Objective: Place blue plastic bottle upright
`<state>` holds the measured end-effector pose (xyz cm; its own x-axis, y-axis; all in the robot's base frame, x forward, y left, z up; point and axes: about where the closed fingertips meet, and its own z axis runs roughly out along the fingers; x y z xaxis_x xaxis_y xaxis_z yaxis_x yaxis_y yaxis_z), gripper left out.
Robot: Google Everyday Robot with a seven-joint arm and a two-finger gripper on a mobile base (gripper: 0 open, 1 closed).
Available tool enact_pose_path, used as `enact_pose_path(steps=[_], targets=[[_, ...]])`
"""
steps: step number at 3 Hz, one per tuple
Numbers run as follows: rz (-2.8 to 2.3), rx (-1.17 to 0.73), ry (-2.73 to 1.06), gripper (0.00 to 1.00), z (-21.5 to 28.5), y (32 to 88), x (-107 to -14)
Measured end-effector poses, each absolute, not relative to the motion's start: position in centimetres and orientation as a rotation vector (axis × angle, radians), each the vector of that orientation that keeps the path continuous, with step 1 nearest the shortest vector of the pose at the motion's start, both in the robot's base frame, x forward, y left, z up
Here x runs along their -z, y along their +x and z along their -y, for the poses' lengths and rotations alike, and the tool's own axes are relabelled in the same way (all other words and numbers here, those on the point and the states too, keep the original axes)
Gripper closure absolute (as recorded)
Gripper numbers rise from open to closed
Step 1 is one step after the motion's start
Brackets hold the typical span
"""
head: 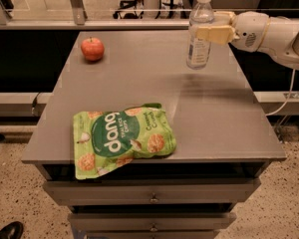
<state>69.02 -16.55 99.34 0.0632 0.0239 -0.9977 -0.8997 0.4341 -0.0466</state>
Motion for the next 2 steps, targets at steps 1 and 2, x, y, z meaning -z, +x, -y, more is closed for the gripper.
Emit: enact_pose_path(steps=[1,2], targets=[[-1.321,-0.890,-0.838,0.99,16.4,68.6,-97.5],[-1.325,-0.913,-0.809,0.69,16.5,68.4,-96.4]])
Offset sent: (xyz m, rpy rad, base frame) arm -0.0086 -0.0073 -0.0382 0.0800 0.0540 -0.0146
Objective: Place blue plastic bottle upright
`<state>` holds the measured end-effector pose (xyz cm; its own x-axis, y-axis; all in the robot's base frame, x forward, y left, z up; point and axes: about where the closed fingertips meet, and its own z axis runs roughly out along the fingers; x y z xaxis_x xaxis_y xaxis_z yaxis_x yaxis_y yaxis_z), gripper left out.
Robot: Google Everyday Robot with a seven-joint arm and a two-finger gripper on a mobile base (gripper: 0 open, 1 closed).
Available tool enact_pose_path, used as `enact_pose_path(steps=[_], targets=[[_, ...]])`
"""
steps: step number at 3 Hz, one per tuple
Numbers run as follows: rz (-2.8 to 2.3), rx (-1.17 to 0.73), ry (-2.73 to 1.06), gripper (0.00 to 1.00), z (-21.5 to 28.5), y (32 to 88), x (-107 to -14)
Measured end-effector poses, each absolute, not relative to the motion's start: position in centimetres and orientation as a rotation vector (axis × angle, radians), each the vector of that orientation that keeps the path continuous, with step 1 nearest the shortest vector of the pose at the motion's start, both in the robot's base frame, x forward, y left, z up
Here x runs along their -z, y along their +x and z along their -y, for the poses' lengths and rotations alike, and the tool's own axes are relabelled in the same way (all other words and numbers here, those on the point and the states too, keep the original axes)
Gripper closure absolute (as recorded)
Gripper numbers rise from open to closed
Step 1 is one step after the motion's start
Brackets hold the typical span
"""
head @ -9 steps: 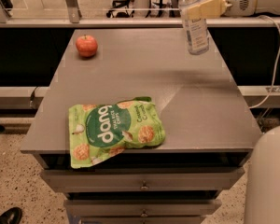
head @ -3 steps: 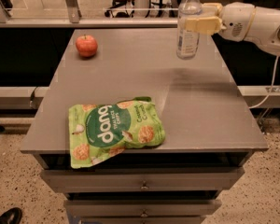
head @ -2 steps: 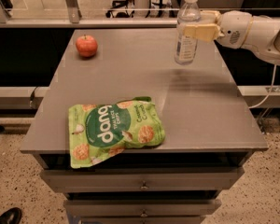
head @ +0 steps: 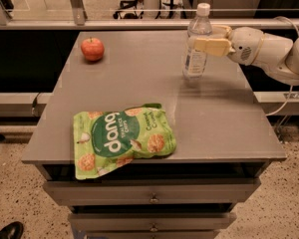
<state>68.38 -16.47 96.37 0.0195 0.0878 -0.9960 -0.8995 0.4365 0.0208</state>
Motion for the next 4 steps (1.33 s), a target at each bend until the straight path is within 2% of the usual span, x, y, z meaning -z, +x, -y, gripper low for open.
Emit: enact_pose_path(steps=[3,4], targets=[[-1.346,-0.944,-0.756,0.01,16.3,67.9,-94.2],[-1.354,-0.941,-0.740,0.00,16.5,67.5,-93.6]])
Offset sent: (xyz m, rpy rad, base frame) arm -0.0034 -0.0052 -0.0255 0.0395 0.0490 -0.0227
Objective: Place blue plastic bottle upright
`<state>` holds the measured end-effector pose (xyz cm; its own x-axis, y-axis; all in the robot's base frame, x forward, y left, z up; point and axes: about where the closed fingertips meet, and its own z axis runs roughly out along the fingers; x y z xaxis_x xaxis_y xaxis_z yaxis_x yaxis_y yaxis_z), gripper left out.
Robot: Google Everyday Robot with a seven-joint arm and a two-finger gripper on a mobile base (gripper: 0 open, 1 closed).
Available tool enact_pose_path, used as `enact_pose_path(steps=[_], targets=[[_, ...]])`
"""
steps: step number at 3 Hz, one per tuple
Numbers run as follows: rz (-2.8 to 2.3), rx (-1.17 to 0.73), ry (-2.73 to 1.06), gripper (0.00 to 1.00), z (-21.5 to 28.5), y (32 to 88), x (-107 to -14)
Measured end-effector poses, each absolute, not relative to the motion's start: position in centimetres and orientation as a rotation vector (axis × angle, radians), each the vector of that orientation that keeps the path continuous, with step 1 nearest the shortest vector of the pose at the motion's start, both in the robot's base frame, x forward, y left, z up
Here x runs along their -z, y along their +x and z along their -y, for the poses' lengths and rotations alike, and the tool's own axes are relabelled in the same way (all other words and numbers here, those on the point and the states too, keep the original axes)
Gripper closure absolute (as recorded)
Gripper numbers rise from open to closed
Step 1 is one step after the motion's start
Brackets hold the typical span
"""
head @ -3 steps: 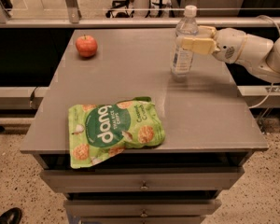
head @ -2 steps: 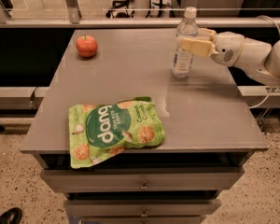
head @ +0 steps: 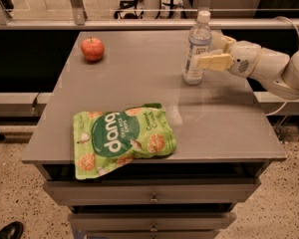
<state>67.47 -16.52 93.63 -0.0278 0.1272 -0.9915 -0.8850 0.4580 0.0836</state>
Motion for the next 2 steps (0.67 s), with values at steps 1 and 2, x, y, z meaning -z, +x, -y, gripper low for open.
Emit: enact_pose_path(steps=[1,2], targets=[[-1.386,-0.874,-0.768,0.00,18.6,66.4,-94.3],[-1.435,-0.765,-0.777,0.00,24.2,64.7,-96.1]])
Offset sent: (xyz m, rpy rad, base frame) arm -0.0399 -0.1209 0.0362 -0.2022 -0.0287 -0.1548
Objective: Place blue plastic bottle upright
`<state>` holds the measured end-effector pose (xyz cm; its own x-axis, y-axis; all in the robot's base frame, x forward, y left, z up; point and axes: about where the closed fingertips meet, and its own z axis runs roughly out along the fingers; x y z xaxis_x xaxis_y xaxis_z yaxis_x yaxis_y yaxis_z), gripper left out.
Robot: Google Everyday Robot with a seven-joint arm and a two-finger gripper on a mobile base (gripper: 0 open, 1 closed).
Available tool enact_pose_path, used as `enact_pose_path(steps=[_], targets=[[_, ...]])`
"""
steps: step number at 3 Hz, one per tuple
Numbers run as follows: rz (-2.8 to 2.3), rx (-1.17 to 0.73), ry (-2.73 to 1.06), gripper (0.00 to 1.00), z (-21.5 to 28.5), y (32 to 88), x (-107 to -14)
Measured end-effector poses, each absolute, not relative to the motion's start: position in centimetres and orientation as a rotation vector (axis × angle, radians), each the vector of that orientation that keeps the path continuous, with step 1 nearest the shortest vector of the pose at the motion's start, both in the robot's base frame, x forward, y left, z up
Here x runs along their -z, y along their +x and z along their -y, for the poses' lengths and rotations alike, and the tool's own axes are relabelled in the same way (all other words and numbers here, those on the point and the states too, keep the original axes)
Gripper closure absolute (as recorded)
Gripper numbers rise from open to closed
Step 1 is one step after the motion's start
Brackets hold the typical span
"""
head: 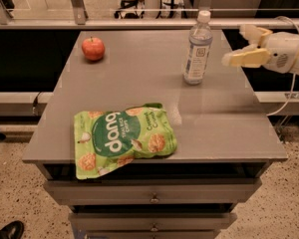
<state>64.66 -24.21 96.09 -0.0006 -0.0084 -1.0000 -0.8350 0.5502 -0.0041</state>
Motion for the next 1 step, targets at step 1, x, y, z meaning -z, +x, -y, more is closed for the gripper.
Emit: enact_pose_path(steps=[1], targets=[[-1.463,-0.684,-0.732,0.00,30.18,62.74,-97.22]])
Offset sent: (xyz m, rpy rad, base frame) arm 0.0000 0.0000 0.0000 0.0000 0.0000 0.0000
